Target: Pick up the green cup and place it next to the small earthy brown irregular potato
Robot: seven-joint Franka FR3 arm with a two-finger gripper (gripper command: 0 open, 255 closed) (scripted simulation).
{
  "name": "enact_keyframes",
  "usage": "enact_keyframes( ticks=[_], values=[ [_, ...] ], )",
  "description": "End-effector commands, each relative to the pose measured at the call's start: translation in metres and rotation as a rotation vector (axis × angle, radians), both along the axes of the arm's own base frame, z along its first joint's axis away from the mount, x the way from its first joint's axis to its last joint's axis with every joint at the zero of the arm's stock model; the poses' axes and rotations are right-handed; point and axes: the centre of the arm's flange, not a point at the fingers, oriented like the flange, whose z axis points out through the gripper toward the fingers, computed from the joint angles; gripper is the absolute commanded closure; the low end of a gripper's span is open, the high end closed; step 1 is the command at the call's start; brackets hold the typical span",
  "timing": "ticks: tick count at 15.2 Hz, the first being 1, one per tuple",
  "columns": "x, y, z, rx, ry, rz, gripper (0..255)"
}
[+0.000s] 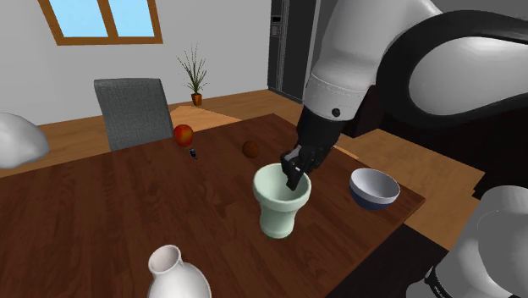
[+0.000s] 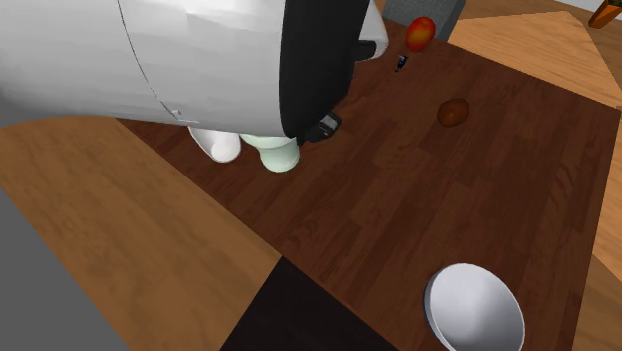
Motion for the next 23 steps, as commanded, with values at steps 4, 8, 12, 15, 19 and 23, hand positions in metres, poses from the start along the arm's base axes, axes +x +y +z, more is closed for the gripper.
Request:
enact_keyframes(
  ticks=[4,8,12,15,19,23],
  values=[
    [0.0,0.0,0.027,0.0,0.0,0.0,255],
    [0.0,0.0,0.048,0.0,0.0,0.0,255],
    [0.038,-0.005,0.043,0.0,0.0,0.0,255],
    [0.077,-0.01,0.037,0.0,0.0,0.0,255],
    [0.129,-0.016,0.028,0.0,0.0,0.0,255],
    [0.181,-0.022,0.02,0.0,0.0,0.0,255]
  ],
)
